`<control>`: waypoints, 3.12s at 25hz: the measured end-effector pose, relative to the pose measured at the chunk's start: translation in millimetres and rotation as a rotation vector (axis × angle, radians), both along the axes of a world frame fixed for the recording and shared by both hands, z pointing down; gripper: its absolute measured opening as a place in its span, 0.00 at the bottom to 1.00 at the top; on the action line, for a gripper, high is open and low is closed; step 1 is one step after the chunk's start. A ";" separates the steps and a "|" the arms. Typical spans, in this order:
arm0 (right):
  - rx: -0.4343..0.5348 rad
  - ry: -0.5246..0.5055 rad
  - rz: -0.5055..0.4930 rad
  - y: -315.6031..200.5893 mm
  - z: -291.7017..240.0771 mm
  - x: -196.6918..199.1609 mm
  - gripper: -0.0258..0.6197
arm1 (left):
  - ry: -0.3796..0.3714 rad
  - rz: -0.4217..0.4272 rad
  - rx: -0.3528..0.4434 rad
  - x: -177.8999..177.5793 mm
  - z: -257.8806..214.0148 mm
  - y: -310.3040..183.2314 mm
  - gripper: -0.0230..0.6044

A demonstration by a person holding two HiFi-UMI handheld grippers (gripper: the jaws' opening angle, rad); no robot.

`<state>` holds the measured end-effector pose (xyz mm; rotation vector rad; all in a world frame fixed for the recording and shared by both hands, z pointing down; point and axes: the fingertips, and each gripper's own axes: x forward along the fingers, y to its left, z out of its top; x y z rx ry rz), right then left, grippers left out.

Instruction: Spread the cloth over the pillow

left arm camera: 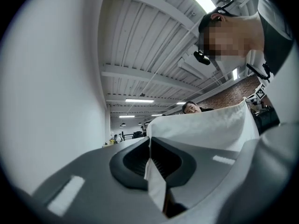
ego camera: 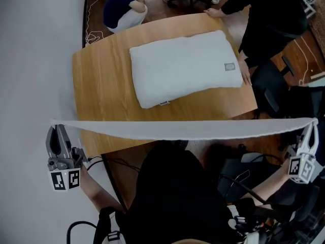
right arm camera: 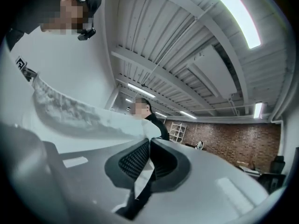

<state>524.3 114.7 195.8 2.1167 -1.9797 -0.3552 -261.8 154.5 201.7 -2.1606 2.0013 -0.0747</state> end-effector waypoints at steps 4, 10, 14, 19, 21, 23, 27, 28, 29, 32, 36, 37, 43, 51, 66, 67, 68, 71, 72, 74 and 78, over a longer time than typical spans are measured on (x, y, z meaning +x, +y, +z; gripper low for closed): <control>-0.066 0.019 0.050 -14.2 29.6 -9.9 0.06 | 0.053 0.020 -0.042 -17.4 35.4 -24.0 0.05; -0.127 0.117 0.165 -29.9 36.6 -8.8 0.06 | 0.129 0.109 -0.068 -18.8 80.4 -76.0 0.05; -0.176 0.220 0.227 -63.6 33.4 -7.9 0.06 | 0.168 0.126 -0.118 -16.0 98.3 -92.9 0.05; -0.137 0.292 0.205 -139.9 32.1 -25.9 0.06 | 0.152 0.102 -0.076 -29.3 87.2 -142.4 0.05; -0.133 0.339 0.185 -174.3 39.4 -28.2 0.06 | 0.174 0.076 -0.073 -30.4 96.6 -167.4 0.05; -0.153 0.381 0.152 -213.7 55.5 -27.6 0.06 | 0.189 0.049 -0.093 -30.1 108.8 -193.0 0.05; -0.190 0.438 0.067 -304.4 93.6 -35.8 0.06 | 0.184 0.006 -0.131 -33.3 132.4 -248.0 0.05; -0.198 0.436 0.048 -324.5 102.7 -37.3 0.06 | 0.181 -0.004 -0.144 -31.8 138.0 -260.2 0.05; -0.208 0.426 0.027 -341.9 111.2 -37.6 0.06 | 0.182 -0.012 -0.156 -29.5 142.9 -270.7 0.05; -0.216 0.409 -0.051 -390.4 126.4 -39.3 0.06 | 0.193 -0.033 -0.164 -25.4 146.2 -297.8 0.05; -0.206 0.414 -0.162 -472.9 145.3 -51.7 0.06 | 0.176 -0.125 -0.237 -33.4 163.0 -324.0 0.05; -0.205 0.423 -0.177 -493.7 148.9 -49.4 0.06 | 0.179 -0.124 -0.261 -35.3 180.2 -341.1 0.05; -0.339 0.446 -0.271 -597.6 247.7 -80.3 0.06 | 0.218 -0.080 -0.408 -58.0 271.3 -427.6 0.05; -0.739 0.393 -0.455 -662.4 446.4 -110.7 0.06 | 0.172 -0.141 -0.754 -66.3 406.4 -461.6 0.05; -0.989 -0.109 -0.552 -635.3 521.4 -84.3 0.27 | 0.182 -0.092 -1.125 -62.4 514.1 -377.1 0.26; -0.977 -0.228 -0.501 -634.6 512.6 -60.2 0.31 | 0.191 -0.117 -1.109 -74.2 507.6 -363.8 0.26; -0.964 -0.299 -0.451 -631.2 504.4 -36.3 0.32 | 0.211 -0.134 -1.085 -83.3 497.3 -349.6 0.26; -0.895 -0.387 -0.432 -596.1 470.7 -2.7 0.32 | 0.330 -0.070 -0.919 -70.3 447.0 -317.0 0.26; -0.855 -0.414 -0.499 -574.0 452.3 -11.9 0.32 | 0.372 0.000 -0.841 -49.3 427.9 -311.4 0.25; -0.773 -0.395 -0.701 -517.0 409.9 -51.6 0.32 | 0.432 0.199 -0.705 12.5 396.5 -306.1 0.22; -0.772 -0.181 -0.936 -399.0 381.2 -125.2 0.32 | 0.439 0.533 -0.681 131.1 381.3 -270.9 0.19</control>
